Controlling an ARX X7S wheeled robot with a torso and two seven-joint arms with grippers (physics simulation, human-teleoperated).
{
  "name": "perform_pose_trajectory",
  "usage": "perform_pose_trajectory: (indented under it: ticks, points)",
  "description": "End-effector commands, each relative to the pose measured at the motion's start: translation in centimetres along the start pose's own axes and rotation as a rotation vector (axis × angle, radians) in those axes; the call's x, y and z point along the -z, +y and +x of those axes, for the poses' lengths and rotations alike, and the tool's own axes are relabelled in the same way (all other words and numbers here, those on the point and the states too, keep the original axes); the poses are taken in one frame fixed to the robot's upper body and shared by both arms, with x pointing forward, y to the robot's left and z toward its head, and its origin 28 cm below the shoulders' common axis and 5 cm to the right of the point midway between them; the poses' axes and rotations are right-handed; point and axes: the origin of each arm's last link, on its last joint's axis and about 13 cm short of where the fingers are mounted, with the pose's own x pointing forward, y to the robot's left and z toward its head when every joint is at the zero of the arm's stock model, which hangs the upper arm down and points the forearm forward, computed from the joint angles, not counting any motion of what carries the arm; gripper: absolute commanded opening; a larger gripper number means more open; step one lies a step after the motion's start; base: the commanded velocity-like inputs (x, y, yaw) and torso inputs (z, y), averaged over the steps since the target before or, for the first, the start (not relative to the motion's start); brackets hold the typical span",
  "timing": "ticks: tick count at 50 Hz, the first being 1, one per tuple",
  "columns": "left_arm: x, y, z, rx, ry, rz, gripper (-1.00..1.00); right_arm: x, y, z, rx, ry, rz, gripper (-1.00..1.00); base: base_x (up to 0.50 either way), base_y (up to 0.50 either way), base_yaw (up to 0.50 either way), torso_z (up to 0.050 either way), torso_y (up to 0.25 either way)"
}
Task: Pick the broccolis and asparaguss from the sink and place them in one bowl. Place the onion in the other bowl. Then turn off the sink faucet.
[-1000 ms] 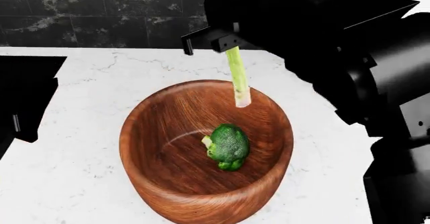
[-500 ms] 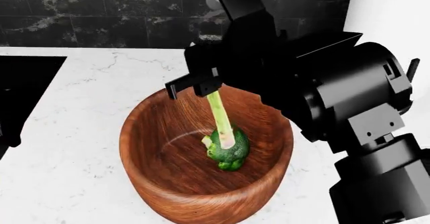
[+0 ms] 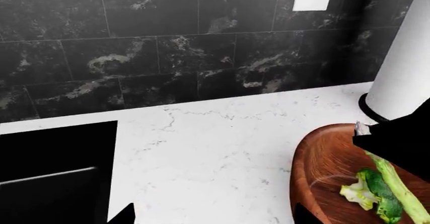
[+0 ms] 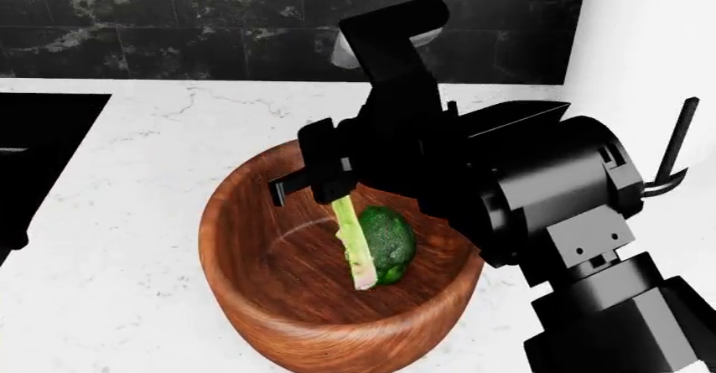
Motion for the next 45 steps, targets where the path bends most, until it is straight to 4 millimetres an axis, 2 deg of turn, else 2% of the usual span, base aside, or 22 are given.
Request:
perform_pose_trajectory:
  ticks: [1, 9, 15, 16, 30, 34, 38, 42, 45]
  points:
    - [0.2, -0.2, 0.2, 0.006, 0.005, -0.006, 1.0, 1.3, 0.0, 0.5, -0.013, 0.02, 0.022, -1.0, 0.0, 0.0, 0.0, 0.0, 0.0]
    - [0.1, -0.2, 0.2, 0.009, 0.006, -0.01, 1.0, 2.2, 0.0, 1.2, -0.024, 0.039, 0.028, -1.0, 0.0, 0.0, 0.0, 0.0, 0.0]
    - [0.3, -0.2, 0.2, 0.011, 0.01, -0.021, 1.0, 1.9, -0.1, 1.2, -0.015, 0.014, 0.044, -1.0, 0.0, 0.0, 0.0, 0.0, 0.0]
    - [0.3, -0.3, 0.2, 0.011, 0.01, -0.021, 1.0, 1.8, -0.1, 1.2, -0.016, 0.012, 0.046, 1.0, 0.0, 0.0, 0.0, 0.0, 0.0]
    - [0.2, -0.2, 0.3, 0.017, 0.008, -0.024, 1.0, 1.4, 0.6, 0.6, -0.028, -0.028, 0.06, 1.0, 0.0, 0.0, 0.0, 0.0, 0.0]
    - [0.1, -0.1, 0.4, 0.022, 0.009, -0.018, 1.0, 0.0, 0.8, -1.3, 0.028, -0.135, 0.059, 1.0, 0.0, 0.0, 0.0, 0.0, 0.0]
    - [0.3, -0.2, 0.6, 0.028, 0.012, -0.019, 1.0, -1.2, 1.0, -4.0, 0.076, -0.212, 0.05, 1.0, 0.0, 0.0, 0.0, 0.0, 0.0]
    - [0.3, -0.6, 0.8, 0.033, 0.018, -0.016, 1.0, -1.3, 1.3, -6.4, 0.117, -0.265, 0.043, 1.0, 0.0, 0.0, 0.0, 0.0, 0.0]
    - [0.4, -0.8, 0.9, 0.037, 0.018, -0.011, 1.0, -0.5, 1.4, -8.0, 0.157, -0.295, 0.032, 1.0, 0.0, 0.0, 0.0, 0.0, 0.0]
